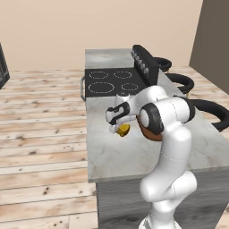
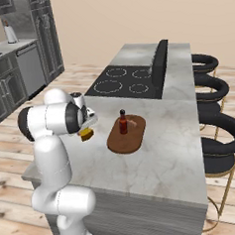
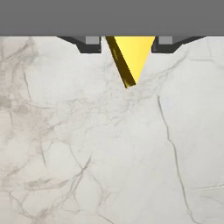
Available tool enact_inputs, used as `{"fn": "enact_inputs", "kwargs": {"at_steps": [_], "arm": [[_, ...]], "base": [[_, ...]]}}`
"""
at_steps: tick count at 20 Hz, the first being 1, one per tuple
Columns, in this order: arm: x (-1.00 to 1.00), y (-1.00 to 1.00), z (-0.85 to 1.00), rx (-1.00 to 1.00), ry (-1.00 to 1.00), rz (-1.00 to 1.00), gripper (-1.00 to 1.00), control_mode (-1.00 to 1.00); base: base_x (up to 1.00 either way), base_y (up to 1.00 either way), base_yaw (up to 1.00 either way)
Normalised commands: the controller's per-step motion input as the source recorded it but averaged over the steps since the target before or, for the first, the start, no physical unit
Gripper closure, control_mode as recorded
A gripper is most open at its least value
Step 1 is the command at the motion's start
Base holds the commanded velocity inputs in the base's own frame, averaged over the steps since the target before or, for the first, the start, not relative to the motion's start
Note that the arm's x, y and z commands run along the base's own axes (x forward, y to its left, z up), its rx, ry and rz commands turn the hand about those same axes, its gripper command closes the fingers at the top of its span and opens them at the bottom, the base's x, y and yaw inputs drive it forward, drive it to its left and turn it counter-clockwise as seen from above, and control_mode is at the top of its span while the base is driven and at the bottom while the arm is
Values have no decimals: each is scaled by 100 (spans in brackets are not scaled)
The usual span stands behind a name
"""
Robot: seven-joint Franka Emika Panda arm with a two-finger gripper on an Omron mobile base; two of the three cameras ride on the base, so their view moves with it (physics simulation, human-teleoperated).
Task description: Retrieve the reheated potato from the microwave, then place the potato, cheese, and condiment on the cutting board.
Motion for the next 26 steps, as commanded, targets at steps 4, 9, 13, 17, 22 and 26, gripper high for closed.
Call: {"fn": "enact_inputs", "kwargs": {"at_steps": [4,9,13,17,22,26], "arm": [[-30,-31,29,0,0,2,100,-100],[-43,-43,24,0,0,8,100,-100],[-40,-54,10,0,-1,20,100,-100],[-32,-58,4,0,0,25,100,-100],[-19,-56,0,0,0,30,100,-100],[-14,-52,0,0,0,36,100,-100]], "base": [[0,0,0],[0,0,0],[0,0,0],[0,0,0],[0,0,0],[0,0,0]]}}
